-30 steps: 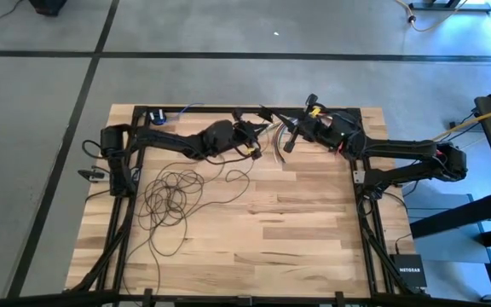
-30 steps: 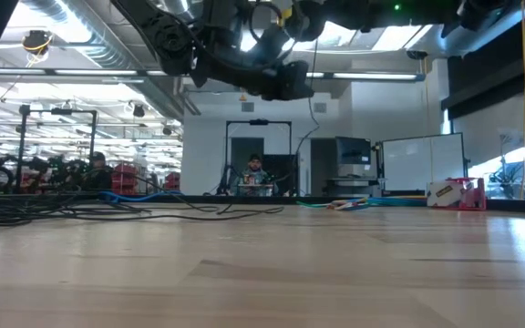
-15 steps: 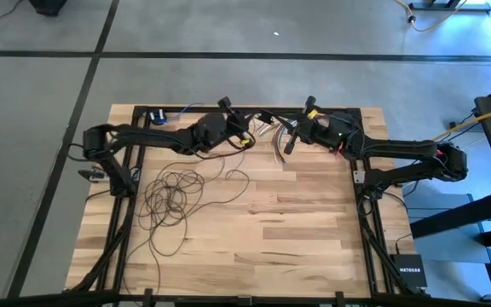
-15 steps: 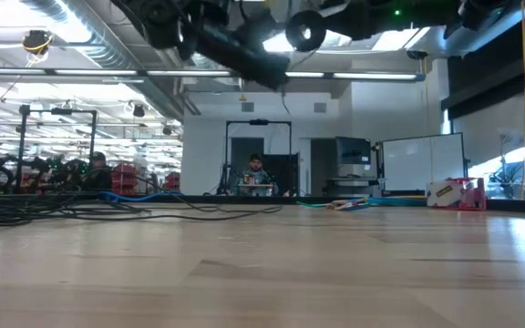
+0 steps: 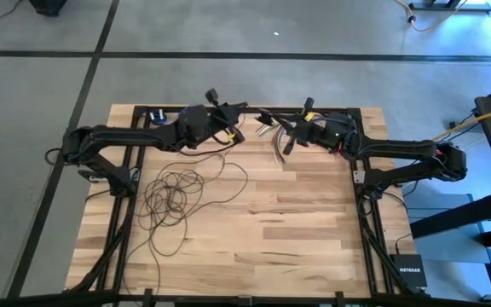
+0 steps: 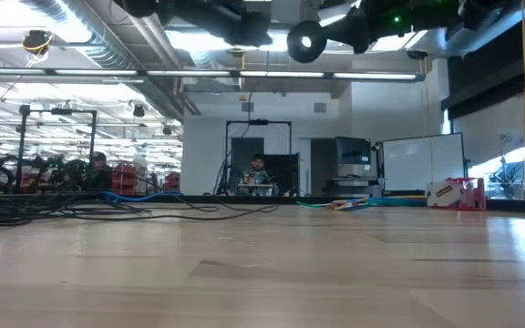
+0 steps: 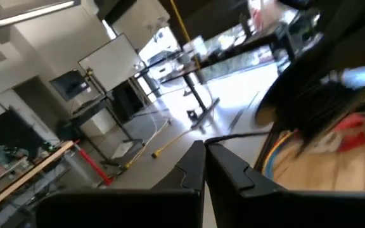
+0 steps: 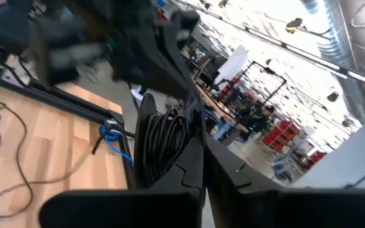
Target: Coiling cords
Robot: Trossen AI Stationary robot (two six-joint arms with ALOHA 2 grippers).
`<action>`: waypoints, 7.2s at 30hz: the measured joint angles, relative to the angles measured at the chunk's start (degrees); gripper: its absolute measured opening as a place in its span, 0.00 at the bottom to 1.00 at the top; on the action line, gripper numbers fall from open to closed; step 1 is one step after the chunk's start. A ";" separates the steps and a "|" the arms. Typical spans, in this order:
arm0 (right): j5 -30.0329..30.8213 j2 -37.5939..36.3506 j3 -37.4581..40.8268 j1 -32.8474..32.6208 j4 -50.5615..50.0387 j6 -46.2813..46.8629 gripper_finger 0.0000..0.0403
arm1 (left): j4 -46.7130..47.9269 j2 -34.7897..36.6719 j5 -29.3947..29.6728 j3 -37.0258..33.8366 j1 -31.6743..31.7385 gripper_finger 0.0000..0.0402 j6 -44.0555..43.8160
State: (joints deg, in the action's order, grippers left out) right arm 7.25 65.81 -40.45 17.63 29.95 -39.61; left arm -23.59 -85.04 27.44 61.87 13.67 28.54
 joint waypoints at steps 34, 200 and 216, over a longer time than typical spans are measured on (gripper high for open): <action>10.72 8.56 -0.90 0.07 11.78 0.60 0.02 | -16.43 -10.06 -12.21 0.04 -4.57 0.01 -13.58; 11.64 5.70 -0.71 -4.87 6.63 -6.33 0.02 | 6.97 -18.49 -17.79 7.48 -8.37 0.07 -6.67; 12.73 4.86 -0.92 -4.90 6.65 -6.35 0.02 | 31.84 -6.43 -13.37 7.45 -10.81 0.40 -8.70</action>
State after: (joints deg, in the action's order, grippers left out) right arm 19.98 70.67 -41.36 12.73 36.59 -45.95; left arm 8.25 -91.47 14.07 69.32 2.86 19.84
